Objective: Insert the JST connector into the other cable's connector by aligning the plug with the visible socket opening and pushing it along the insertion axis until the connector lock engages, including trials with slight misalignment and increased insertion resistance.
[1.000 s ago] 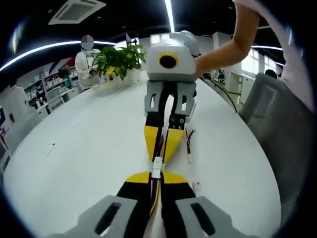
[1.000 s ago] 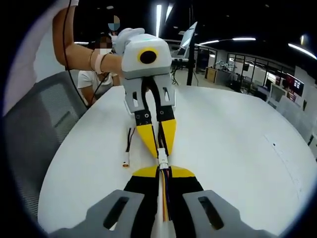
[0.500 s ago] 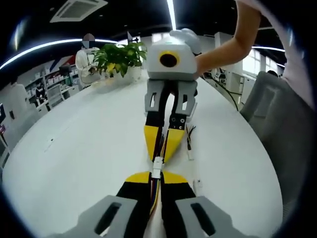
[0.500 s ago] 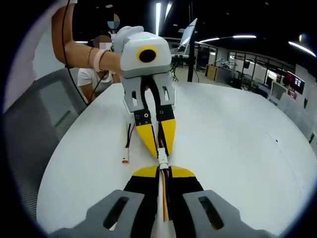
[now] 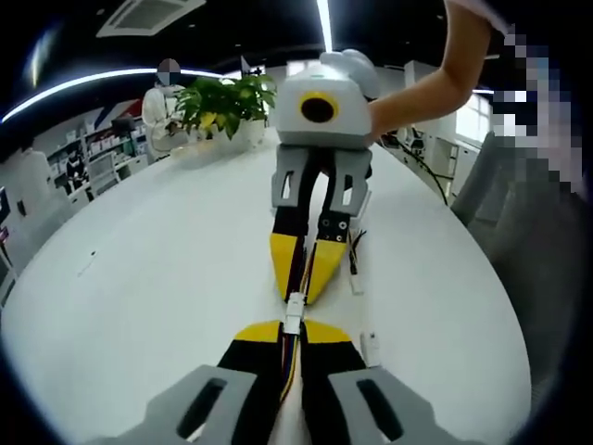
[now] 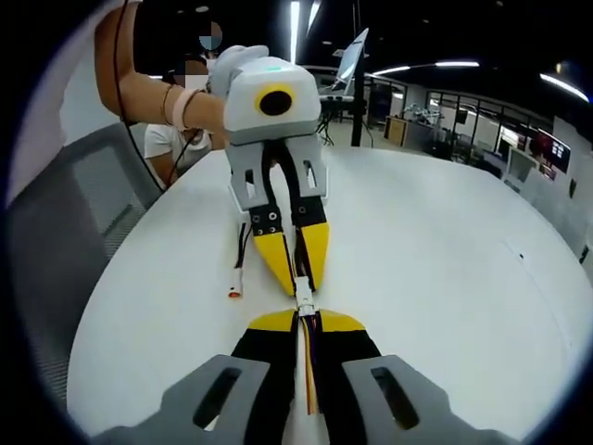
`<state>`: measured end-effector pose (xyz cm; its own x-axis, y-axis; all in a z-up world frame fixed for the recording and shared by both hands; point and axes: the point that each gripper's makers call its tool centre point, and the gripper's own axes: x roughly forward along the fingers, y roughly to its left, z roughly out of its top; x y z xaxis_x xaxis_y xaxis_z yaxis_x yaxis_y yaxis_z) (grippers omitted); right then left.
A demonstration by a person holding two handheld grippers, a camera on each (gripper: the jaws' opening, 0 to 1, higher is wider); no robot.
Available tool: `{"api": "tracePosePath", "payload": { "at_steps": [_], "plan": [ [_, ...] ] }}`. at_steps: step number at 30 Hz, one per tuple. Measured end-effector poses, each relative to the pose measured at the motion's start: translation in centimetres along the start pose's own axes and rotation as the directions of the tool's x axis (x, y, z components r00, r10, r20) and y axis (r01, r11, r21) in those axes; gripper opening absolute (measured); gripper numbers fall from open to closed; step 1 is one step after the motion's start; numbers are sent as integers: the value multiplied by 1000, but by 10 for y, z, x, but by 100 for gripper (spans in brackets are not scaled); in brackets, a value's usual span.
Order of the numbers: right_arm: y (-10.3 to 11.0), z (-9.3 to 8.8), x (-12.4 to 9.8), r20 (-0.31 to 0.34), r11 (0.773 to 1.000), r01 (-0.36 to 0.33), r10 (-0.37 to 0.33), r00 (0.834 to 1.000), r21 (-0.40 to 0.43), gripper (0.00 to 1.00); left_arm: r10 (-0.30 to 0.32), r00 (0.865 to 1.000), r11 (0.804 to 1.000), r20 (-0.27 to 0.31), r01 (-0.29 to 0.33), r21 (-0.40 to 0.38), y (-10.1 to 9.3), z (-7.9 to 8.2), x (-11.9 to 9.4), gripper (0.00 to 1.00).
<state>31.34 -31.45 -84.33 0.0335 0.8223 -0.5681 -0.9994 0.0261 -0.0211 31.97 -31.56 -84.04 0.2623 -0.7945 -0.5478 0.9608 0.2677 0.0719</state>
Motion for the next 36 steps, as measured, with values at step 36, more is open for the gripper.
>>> {"api": "tracePosePath", "payload": {
  "at_steps": [36],
  "plan": [
    [-2,-3,6,-21,998,29,-27,999,53,6,12,1000,998,-7,-13,-58,-1,-2,-1,5]
  ]
}}
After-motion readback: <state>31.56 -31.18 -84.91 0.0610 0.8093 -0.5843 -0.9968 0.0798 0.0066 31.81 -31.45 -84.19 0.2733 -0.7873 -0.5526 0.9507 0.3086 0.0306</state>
